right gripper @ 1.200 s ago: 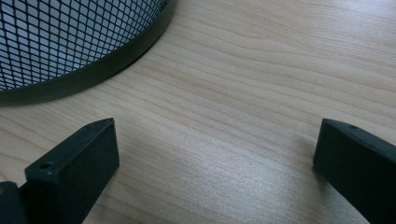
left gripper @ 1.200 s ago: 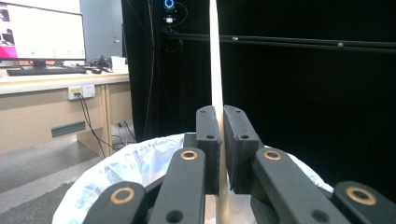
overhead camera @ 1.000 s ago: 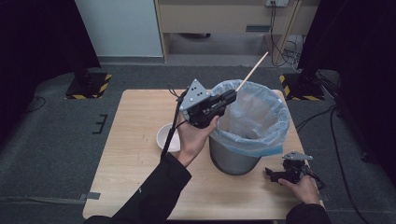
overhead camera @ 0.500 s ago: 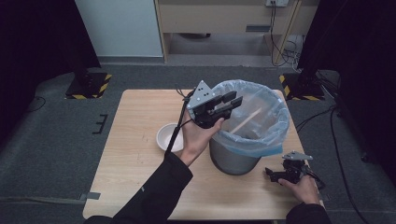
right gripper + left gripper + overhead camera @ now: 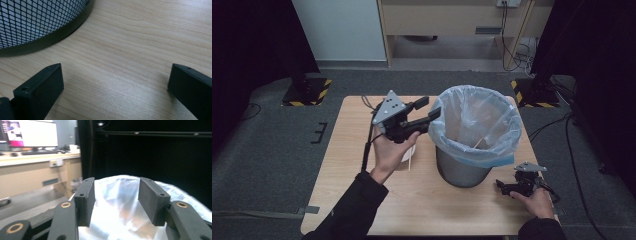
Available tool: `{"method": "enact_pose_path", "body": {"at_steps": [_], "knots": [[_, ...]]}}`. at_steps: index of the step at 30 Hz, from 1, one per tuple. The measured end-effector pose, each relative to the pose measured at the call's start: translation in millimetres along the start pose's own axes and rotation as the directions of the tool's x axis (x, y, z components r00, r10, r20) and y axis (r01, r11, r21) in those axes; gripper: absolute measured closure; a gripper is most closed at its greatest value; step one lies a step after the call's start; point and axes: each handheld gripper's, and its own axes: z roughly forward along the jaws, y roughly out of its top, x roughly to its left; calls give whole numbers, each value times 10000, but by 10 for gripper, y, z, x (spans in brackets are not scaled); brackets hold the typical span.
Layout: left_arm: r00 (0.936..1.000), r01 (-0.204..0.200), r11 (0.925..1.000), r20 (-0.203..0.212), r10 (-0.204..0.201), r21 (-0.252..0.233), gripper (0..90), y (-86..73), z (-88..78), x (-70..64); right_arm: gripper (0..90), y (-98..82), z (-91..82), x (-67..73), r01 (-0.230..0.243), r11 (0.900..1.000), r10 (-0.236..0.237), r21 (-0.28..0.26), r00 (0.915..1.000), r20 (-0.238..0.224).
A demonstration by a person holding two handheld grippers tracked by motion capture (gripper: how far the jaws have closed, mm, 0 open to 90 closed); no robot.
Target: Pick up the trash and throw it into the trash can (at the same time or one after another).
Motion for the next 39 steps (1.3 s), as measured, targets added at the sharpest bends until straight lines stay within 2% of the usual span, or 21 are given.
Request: {"method": "enact_pose_path", "body": {"at_steps": [4, 5, 7, 8, 11, 12, 14, 15, 18, 20, 21, 22, 23, 29, 32, 33, 34, 39], "knots": [[9975, 158, 9995, -699, -139, 257, 442, -144, -209, 203, 4, 0, 0, 0, 0, 10000, 0, 0, 10000, 1], [9975, 158, 9995, -699, -139, 257, 438, -144, -209, 203, 4, 0, 0, 0, -3, 10000, 3, 3, 10000, -1], [9934, 369, 9980, -1106, -311, 513, 431, -292, -299, 326, 4, 0, 0, 0, -1, 10000, 1, -1, 10000, -1], [9934, 369, 9980, -1106, -311, 513, 430, -292, -299, 326, 4, 0, 0, 0, 0, 10000, 0, -2, 10000, 1], [9887, 576, 9955, -1422, -465, 749, 428, -458, -351, 424, 4, 0, 0, 0, -2, 10000, 2, 0, 10000, 0], [9856, 760, 9929, -1576, -608, 916, 427, -577, -364, 482, 4, 0, 0, 0, -1, 10000, 1, -1, 10000, -1], [9818, 910, 9898, -1761, -707, 1097, 427, -696, -359, 527, 4, 0, 0, 0, -3, 10000, 3, -2, 10000, -1], [9818, 910, 9898, -1761, -707, 1097, 427, -696, -359, 527, 4, 0, 0, 0, -3, 10000, 3, -2, 10000, -1], [9759, 917, 9829, -2105, -569, 1595, 426, -933, -326, 600, 4, 0, 0, 1, -6, 10000, 6, 0, 10000, -1], [9736, 876, 9740, -2251, -392, 2091, 425, -1031, -293, 644, 4, 0, 0, 0, -3, 10000, 3, -2, 10000, 0], [9736, 876, 9740, -2251, -392, 2091, 423, -1031, -293, 644, 4, 0, 0, 0, -4, 10000, 4, -2, 10000, 1], [9704, 1016, 9669, -2372, -446, 2342, 423, -1129, -266, 684, 4, 0, 0, 0, -3, 10000, 3, 0, 10000, -1], [9693, 1063, 9629, -2416, -448, 2480, 422, -1177, -250, 699, 4, 0, 0, 1, -8, 10000, 8, -1, 10000, 0], [9651, 1413, 9344, -2557, -565, 3270, 414, -1436, -150, 752, 4, 0, 0, 0, 2, 10000, -2, -1, 10000, 1], [9660, 1394, 9169, -2551, -429, 3740, 413, -1544, -84, 749, 4, 0, 0, 0, -4, 10000, 4, 0, 10000, 0], [9660, 1394, 9169, -2551, -429, 3740, 413, -1544, -84, 749, 4, 0, 0, 0, -4, 10000, 4, 0, 10000, 0], [9659, 1452, 9094, -2548, -450, 3897, 412, -1600, -41, 747, 4, 0, 0, 0, -4, 10000, 4, 0, 10000, -1], [9676, 1461, 8892, -2497, -373, 4335, 411, -1718, 66, 729, 4, 0, 0, 0, 0, 10000, 0, -1, 10000, -1]]}}
